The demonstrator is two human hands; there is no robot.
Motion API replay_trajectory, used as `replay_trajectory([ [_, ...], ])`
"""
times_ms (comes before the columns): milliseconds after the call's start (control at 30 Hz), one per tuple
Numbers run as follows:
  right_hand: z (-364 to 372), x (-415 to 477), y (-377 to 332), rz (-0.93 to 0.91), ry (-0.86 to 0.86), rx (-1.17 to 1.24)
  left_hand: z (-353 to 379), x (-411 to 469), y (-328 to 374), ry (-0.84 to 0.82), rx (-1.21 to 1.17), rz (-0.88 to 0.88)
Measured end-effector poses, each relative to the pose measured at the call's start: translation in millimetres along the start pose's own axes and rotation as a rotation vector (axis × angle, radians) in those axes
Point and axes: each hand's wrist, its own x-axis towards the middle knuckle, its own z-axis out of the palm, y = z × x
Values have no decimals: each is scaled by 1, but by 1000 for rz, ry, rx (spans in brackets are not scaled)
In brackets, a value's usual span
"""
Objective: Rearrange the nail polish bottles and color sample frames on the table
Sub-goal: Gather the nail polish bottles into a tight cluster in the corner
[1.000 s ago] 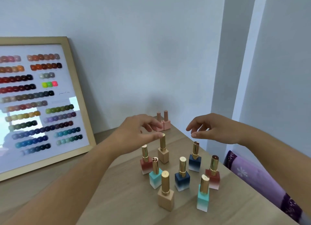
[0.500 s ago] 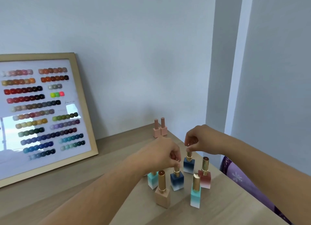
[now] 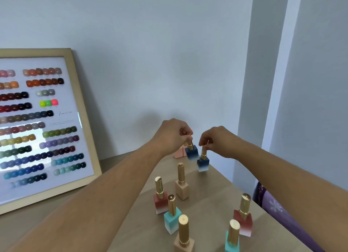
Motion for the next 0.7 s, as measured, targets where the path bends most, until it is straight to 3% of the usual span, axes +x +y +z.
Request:
replay_trajectory([
  [133,12,35,4,-16,33,39,14,15,-30,72,5,-71],
  [533,48,62,26,-63,150,251,48,32,-69,54,-31,-129],
  [700,69,46,46,40,228,362,50,23,-83,76,-168,-206],
])
